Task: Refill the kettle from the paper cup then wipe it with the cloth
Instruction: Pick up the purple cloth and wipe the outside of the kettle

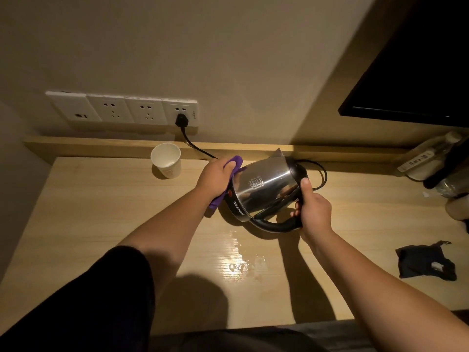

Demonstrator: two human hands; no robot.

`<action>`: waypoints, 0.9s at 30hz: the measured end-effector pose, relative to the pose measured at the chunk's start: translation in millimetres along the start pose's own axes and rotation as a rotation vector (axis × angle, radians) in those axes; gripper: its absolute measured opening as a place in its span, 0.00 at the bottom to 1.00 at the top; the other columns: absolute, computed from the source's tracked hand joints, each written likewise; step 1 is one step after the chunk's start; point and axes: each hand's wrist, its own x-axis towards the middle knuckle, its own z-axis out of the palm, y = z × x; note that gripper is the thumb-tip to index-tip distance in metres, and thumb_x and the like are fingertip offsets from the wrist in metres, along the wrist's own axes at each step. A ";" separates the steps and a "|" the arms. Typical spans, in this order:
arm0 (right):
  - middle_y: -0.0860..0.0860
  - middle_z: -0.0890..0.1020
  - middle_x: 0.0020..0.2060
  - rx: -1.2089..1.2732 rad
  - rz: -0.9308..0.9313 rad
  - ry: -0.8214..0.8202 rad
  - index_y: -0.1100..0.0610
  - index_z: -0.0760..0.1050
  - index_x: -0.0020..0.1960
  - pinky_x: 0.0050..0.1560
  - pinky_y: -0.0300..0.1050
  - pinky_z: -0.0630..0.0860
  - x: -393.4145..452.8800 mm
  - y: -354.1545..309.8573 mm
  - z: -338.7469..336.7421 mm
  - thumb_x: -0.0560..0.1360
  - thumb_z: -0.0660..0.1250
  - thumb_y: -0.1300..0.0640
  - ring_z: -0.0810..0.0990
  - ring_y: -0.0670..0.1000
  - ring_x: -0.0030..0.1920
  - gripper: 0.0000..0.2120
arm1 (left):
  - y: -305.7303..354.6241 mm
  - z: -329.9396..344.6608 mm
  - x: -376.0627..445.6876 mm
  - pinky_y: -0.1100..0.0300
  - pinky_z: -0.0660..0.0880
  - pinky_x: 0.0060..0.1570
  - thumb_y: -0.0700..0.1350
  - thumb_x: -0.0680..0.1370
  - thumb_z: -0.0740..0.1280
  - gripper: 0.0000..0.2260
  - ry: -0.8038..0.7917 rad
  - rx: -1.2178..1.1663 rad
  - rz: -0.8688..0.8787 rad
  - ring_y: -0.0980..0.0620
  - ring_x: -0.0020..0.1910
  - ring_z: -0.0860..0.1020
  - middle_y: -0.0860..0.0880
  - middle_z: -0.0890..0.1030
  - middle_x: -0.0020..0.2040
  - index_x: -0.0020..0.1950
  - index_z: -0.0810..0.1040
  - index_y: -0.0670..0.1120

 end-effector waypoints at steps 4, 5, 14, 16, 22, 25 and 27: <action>0.52 0.74 0.31 0.121 0.101 0.020 0.60 0.80 0.47 0.42 0.50 0.75 -1.3 -6.7 5.0 0.77 0.64 0.37 0.75 0.51 0.34 0.24 | 1.6 9.2 -29.1 0.61 0.69 0.49 0.51 0.84 0.54 0.15 0.130 -0.025 -0.007 0.54 0.51 0.73 0.49 0.71 0.61 0.65 0.72 0.47; 0.51 0.74 0.30 0.152 0.128 0.020 0.59 0.80 0.47 0.42 0.49 0.75 -1.5 -7.9 6.0 0.77 0.65 0.38 0.74 0.50 0.32 0.23 | 1.0 13.6 -37.1 0.60 0.71 0.48 0.52 0.83 0.54 0.14 0.161 -0.028 -0.016 0.54 0.51 0.74 0.50 0.70 0.61 0.64 0.72 0.48; 0.50 0.72 0.29 0.234 0.223 0.007 0.59 0.80 0.51 0.39 0.46 0.73 -4.6 -6.5 5.6 0.76 0.65 0.37 0.72 0.48 0.29 0.24 | -17.8 55.3 -88.1 0.56 0.80 0.47 0.48 0.80 0.64 0.12 0.310 0.125 0.148 0.53 0.49 0.76 0.49 0.67 0.61 0.63 0.69 0.49; 0.50 0.72 0.29 0.245 0.232 0.005 0.59 0.80 0.51 0.39 0.46 0.74 -4.0 -5.6 5.5 0.76 0.65 0.36 0.72 0.48 0.29 0.25 | -22.0 64.2 -99.7 0.55 0.80 0.47 0.46 0.79 0.66 0.14 0.288 0.158 0.191 0.51 0.49 0.76 0.48 0.68 0.61 0.62 0.69 0.49; 0.52 0.76 0.33 0.180 0.151 0.021 0.60 0.79 0.51 0.40 0.47 0.76 -3.0 -11.0 9.3 0.77 0.64 0.36 0.76 0.50 0.34 0.25 | -34.9 82.3 -126.5 0.56 0.78 0.49 0.45 0.77 0.68 0.13 0.136 0.234 0.267 0.48 0.52 0.76 0.46 0.72 0.59 0.61 0.74 0.46; 0.55 0.82 0.40 0.088 0.059 0.030 0.59 0.79 0.50 0.47 0.49 0.80 1.2 -16.1 7.7 0.77 0.63 0.36 0.82 0.53 0.43 0.25 | -34.2 78.3 -122.5 0.58 0.76 0.52 0.47 0.80 0.65 0.12 0.040 0.212 0.245 0.52 0.52 0.75 0.48 0.71 0.60 0.63 0.74 0.47; 0.56 0.83 0.41 0.013 -0.008 0.020 0.60 0.79 0.49 0.49 0.51 0.80 4.2 -19.4 3.5 0.77 0.62 0.36 0.82 0.54 0.45 0.26 | -31.2 67.6 -119.5 0.58 0.74 0.52 0.48 0.81 0.61 0.12 -0.063 0.169 0.221 0.52 0.52 0.75 0.50 0.71 0.60 0.63 0.73 0.48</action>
